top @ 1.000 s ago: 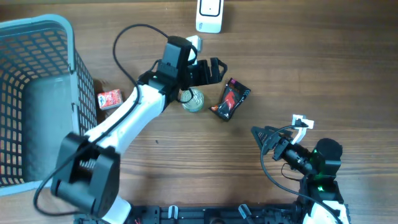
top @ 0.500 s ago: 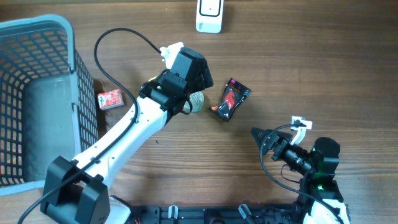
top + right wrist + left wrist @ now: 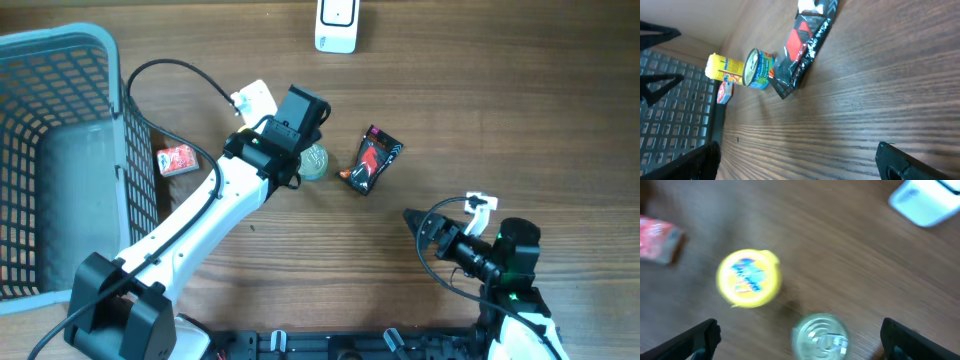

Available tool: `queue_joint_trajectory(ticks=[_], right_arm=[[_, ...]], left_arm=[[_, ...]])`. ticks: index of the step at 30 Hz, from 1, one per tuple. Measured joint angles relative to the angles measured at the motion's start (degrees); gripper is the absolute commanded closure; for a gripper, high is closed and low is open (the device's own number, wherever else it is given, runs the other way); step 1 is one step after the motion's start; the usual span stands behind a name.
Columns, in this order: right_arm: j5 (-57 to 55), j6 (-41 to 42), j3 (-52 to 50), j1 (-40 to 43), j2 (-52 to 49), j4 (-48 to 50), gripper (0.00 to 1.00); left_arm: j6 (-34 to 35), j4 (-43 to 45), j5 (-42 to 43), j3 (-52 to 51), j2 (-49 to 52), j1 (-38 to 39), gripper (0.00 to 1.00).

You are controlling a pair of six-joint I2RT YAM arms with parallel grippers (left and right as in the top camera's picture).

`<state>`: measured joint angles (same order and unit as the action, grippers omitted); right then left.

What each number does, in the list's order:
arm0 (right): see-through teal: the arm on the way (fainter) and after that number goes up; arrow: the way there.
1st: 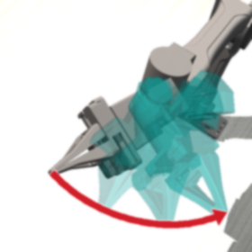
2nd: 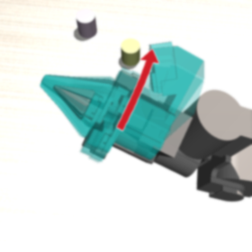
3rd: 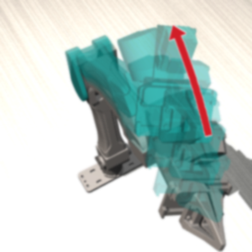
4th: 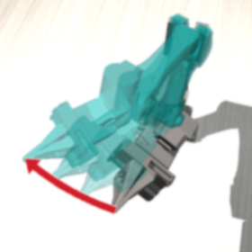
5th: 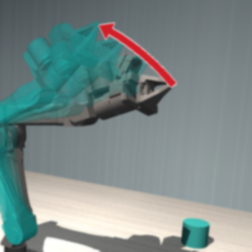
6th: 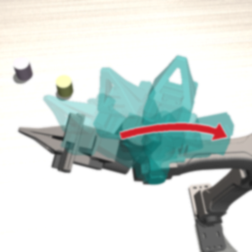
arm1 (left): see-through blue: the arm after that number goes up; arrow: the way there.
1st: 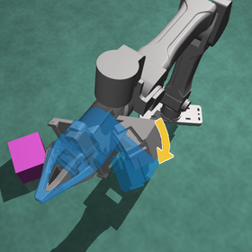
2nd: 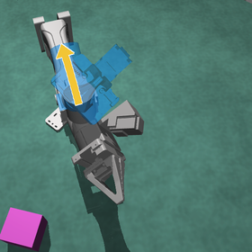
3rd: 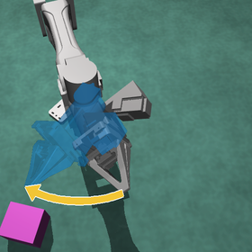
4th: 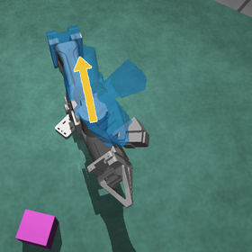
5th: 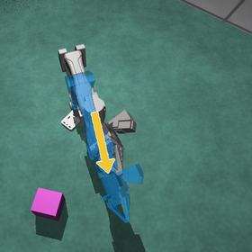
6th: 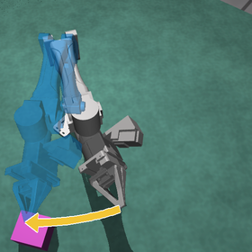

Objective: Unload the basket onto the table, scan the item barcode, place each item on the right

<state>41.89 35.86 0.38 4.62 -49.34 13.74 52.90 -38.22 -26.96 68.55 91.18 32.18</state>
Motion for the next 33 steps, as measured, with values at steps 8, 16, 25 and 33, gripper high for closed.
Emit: queue_joint_trajectory(ticks=[8, 16, 25, 33], right_arm=[[-0.17, 0.0, 0.0, 0.0, -2.56, 0.02, 0.0], [-0.17, 0.0, 0.0, 0.0, -2.86, 0.0, 0.0], [-0.2, 0.0, 0.0, 0.0, -2.86, 0.0, 0.0], [-0.15, 0.02, 0.0, 0.0, -2.86, -0.02, 0.0]], left_arm=[[7.06, -4.0, -4.24, -0.02, 0.0, 0.0, 0.0], [7.87, -2.12, -5.66, -0.02, 0.0, -0.37, 0.0], [8.07, -4.31, 6.86, -0.02, 0.9, -13.35, 0.01], [5.33, -4.15, 12.0, -0.02, 1.2, -16.83, 0.0]])
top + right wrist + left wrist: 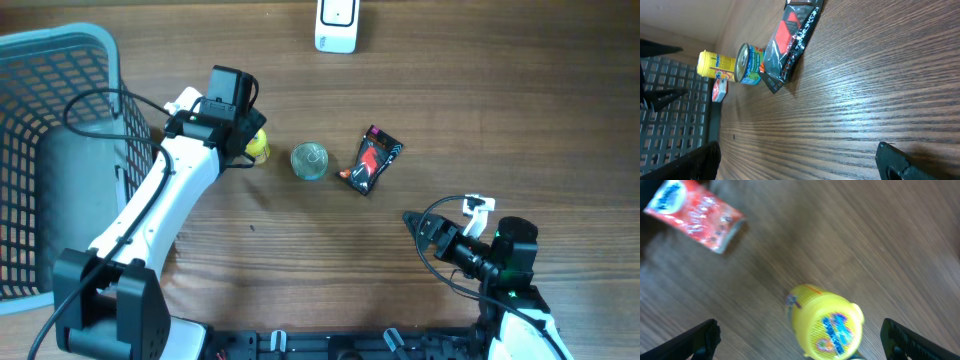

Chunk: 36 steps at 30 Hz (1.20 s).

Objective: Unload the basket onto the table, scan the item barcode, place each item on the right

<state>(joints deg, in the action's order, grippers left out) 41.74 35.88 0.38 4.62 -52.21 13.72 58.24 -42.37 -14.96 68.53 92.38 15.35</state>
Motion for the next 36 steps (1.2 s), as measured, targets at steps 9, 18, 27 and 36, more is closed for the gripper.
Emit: queue_joint_trajectory(ticks=[9, 18, 27, 36], right_arm=[[0.7, -0.02, 0.0, 0.0, 0.0, 0.13, 0.0], [0.68, -0.02, 0.0, 0.0, 0.0, 0.26, 0.0], [0.68, -0.02, 0.0, 0.0, 0.0, 0.26, 0.0], [0.68, -0.02, 0.0, 0.0, 0.0, 0.26, 0.0]], left_arm=[[-3.15, 1.68, 1.81, 0.02, 0.39, 1.14, 0.0], [-4.42, 4.11, 4.68, 0.0, 8.09, 1.14, 0.0], [-4.81, 6.82, 5.81, 0.02, 10.36, 1.14, 0.04], [-5.09, 8.02, 7.61, 0.0, 14.01, 1.16, 0.31]])
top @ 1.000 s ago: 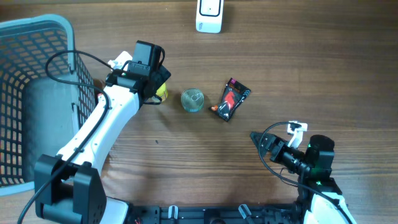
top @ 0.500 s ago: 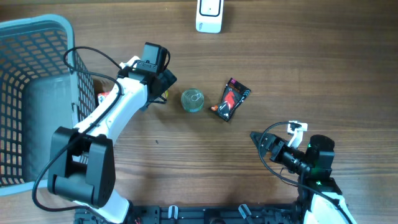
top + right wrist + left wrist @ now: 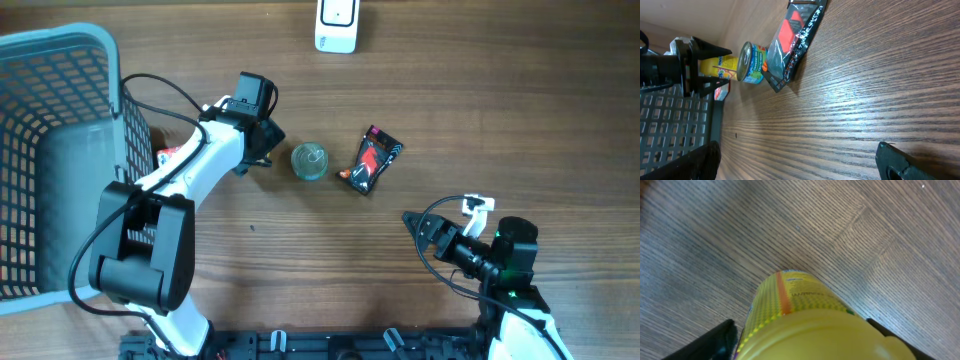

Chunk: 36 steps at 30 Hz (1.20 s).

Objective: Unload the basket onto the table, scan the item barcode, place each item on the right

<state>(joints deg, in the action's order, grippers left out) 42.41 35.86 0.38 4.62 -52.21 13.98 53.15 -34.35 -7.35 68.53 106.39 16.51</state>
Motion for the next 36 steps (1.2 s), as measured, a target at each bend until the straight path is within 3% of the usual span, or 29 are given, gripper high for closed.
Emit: queue_joint_trajectory(ticks=[11, 22, 29, 36], right_arm=[[0.0, 0.0, 0.0, 0.0, 0.0, 0.0, 0.0], [0.0, 0.0, 0.0, 0.0, 0.0, -0.02, 0.0], [0.0, 0.0, 0.0, 0.0, 0.0, 0.0, 0.0], [-0.02, -0.02, 0.0, 0.0, 0.0, -0.02, 0.0]], left_arm=[[-0.26, -0.31, 0.02, 0.0, 0.0, 0.0, 0.43], [-1.86, -2.29, 0.85, 0.22, 0.0, 0.0, 0.42], [-8.02, -2.75, 1.31, 0.22, 0.0, 0.04, 0.39], [-19.02, -3.17, 1.49, 0.22, 0.0, 0.17, 0.4]])
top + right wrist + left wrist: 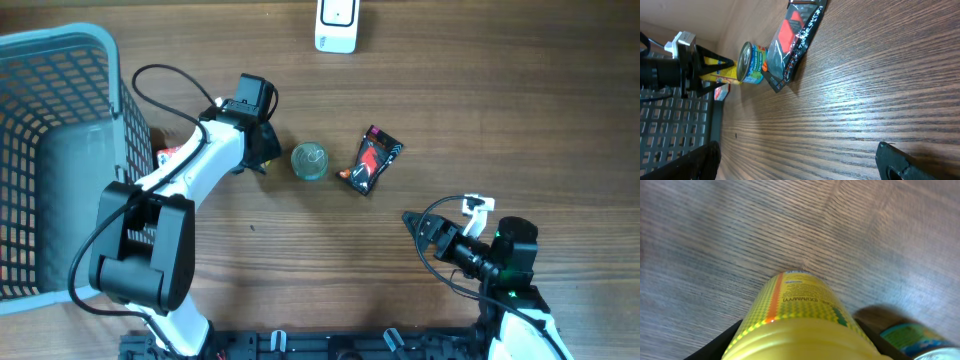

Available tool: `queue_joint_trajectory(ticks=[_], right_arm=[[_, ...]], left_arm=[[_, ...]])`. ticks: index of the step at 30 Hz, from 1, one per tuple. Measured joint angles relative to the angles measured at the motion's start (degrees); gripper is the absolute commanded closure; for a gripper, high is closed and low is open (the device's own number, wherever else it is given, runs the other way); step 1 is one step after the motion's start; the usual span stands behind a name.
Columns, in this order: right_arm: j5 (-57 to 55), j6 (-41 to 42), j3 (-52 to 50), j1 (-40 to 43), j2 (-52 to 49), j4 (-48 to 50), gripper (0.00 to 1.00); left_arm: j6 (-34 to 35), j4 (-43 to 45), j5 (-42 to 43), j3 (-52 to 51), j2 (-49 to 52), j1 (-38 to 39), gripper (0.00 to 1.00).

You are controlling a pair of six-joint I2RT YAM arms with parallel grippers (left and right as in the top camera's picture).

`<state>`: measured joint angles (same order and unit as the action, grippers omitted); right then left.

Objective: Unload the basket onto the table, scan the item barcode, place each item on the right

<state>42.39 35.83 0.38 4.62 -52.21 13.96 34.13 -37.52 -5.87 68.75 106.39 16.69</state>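
A yellow container [800, 315] with an orange stripe fills the left wrist view. My left gripper [801, 347] is shut on it, one dark finger pressed to each side. The overhead view shows that gripper [257, 141] just left of a tin can [310, 161], with the container hidden beneath it. From the right wrist, the container [722, 73] shows between the left arm's fingers. A white scanner [337, 25] stands at the far edge. My right gripper [413, 222] is open near the front right, holding nothing.
A black and red packet [371, 160] lies right of the tin can. A small red packet [173, 158] lies beside the blue basket [60, 60] at the left. In the left wrist view the tin can [912, 339] sits close to the container's right.
My left gripper has shut on the yellow container, its fingers now pressed against the sides. The view has shifted, bringing the tin can in at lower right. The right arm is unchanged.
My left gripper was open above the tin can and the yellow container. Then it hung open over the yellow container, further left. Then it was down around the container, still open. Now it is shut on it. The right arm stayed still.
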Motion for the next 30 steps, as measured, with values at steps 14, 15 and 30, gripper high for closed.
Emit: queue_joint_trajectory(ticks=[14, 15, 30], right_arm=[[-0.02, 0.02, 0.0, 0.0, 0.0, -0.02, 0.0], [-0.02, 0.02, 0.0, 0.0, 0.0, -0.02, 0.0], [-0.04, 0.0, 0.0, 0.0, 0.0, -0.02, 0.0]], left_arm=[[-27.19, -1.31, 3.87, 0.0, -0.22, 3.65, 0.31], [-29.05, -1.29, 3.96, 0.0, -0.22, 3.93, 0.3], [-37.59, 0.57, 4.28, 0.0, -0.22, 4.28, 0.0]])
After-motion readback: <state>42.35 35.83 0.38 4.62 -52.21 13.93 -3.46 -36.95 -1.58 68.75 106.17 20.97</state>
